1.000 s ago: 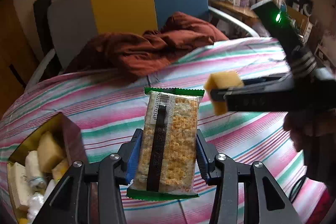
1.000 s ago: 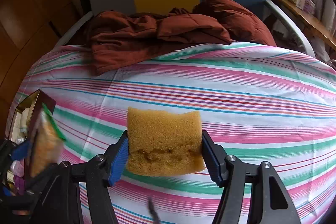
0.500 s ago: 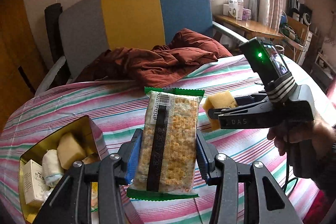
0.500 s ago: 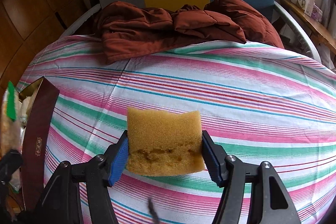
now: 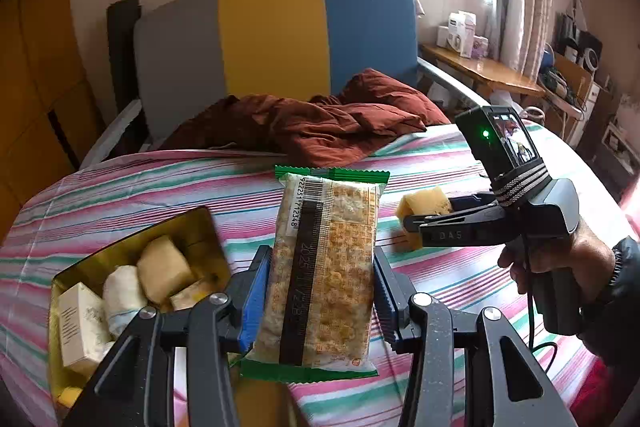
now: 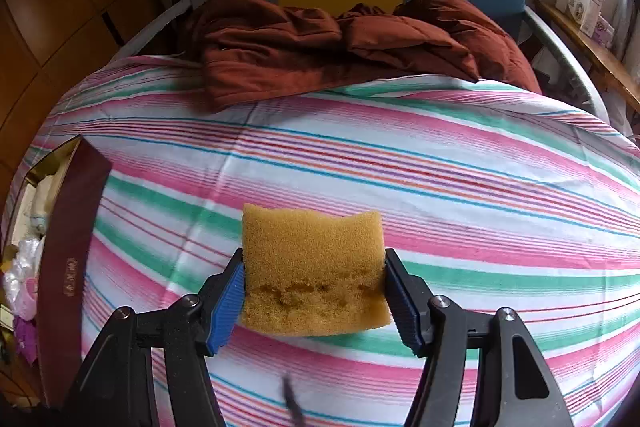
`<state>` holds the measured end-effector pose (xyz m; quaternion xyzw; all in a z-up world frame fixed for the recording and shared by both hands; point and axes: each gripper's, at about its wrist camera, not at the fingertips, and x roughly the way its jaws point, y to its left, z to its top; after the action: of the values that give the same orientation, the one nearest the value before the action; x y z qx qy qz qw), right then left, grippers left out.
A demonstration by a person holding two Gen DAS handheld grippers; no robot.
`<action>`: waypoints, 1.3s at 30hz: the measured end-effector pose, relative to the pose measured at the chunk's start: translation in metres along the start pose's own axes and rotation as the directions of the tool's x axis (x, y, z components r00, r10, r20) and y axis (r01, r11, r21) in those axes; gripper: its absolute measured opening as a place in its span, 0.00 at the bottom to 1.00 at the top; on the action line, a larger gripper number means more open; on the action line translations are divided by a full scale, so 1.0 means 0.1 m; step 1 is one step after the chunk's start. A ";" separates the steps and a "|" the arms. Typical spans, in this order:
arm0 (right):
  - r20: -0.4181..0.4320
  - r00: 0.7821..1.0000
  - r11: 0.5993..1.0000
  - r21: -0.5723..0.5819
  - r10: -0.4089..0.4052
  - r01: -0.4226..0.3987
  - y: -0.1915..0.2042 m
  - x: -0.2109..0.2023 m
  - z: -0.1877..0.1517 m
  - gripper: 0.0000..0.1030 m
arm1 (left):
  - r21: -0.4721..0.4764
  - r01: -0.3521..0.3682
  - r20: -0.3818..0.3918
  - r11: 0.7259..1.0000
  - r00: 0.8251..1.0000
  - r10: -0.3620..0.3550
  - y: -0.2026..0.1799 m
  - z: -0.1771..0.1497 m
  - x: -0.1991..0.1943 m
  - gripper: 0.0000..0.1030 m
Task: Organize objects
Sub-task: 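Carry the snack bar and sponge into the gold tray, open both grippers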
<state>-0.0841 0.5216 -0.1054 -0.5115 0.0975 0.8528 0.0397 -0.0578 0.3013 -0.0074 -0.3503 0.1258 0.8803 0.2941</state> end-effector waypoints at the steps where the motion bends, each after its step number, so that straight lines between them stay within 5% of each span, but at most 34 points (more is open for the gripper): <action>1: -0.007 1.000 1.000 -0.011 -0.005 0.005 0.06 0.00 -0.01 0.63 | -0.005 0.001 0.001 1.000 1.000 -0.001 0.03 -0.01 -0.03 0.46; 11: -0.039 0.999 0.996 -0.087 0.029 -0.032 0.81 -0.09 -0.09 0.63 | -0.112 -0.019 0.009 0.994 1.000 0.020 0.61 -0.17 -0.37 0.46; 26: 0.065 0.972 0.953 -0.221 0.225 -0.206 2.16 -0.78 -0.41 0.63 | -0.310 -0.159 -0.003 0.937 0.986 0.167 1.82 -0.73 -0.80 0.46; 39: 0.073 0.980 0.946 -0.284 0.184 -0.156 2.73 -0.70 -0.83 0.63 | -0.294 -0.216 0.023 0.931 0.972 0.233 1.92 -1.01 -1.04 0.47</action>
<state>-0.0249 0.2395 -0.0478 -0.4589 0.0189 0.8825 -0.1011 -0.0589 0.0603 -0.0061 -0.3474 0.0264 0.9267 0.1406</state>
